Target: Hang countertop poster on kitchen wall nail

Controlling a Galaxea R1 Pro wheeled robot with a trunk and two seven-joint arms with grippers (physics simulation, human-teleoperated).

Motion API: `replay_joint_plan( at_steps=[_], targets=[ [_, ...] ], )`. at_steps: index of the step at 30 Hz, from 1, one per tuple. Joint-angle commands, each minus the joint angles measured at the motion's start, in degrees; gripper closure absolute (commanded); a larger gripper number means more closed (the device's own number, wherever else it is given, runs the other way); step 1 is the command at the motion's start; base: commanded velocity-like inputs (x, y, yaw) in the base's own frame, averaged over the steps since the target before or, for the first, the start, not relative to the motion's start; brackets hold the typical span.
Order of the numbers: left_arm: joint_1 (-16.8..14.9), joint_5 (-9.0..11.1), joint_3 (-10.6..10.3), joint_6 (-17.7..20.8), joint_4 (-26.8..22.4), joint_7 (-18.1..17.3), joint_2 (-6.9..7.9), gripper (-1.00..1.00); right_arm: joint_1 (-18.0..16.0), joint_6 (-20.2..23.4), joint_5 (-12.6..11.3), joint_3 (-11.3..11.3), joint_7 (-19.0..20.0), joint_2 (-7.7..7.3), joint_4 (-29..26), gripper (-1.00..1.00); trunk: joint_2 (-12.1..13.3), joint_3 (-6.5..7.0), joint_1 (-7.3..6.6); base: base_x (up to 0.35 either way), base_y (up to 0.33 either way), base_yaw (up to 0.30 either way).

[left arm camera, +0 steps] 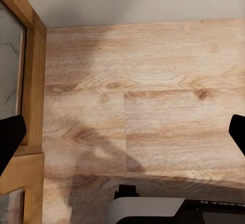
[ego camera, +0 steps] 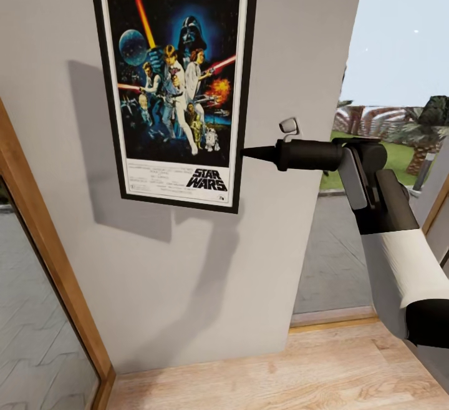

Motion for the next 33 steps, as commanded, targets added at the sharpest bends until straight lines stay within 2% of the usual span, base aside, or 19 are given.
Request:
replay_joint_plan(
  at_steps=[1,17,33],
  targets=[
    [0.03,0.00,0.03,-0.09,-0.03,0.02,-0.01,-1.00,-0.09,0.42,-0.33,0.08,0.06,-0.04,-0.04,1.00,-0.04,-0.02,0.02,0.006,0.000,0.000],
    [0.03,0.00,0.03,-0.09,-0.09,0.02,-0.01,-1.00,-0.36,0.44,-0.32,0.04,-0.02,-0.04,-0.18,1.00,-0.04,-0.02,0.02,0.177,0.041,0.000],
    [0.03,0.00,0.03,-0.10,-0.10,0.02,-0.01,-1.00,-0.36,0.44,-0.39,0.08,-0.03,-0.02,0.06,1.00,-0.04,-0.02,0.02,0.073,0.008,0.000]
  ],
)
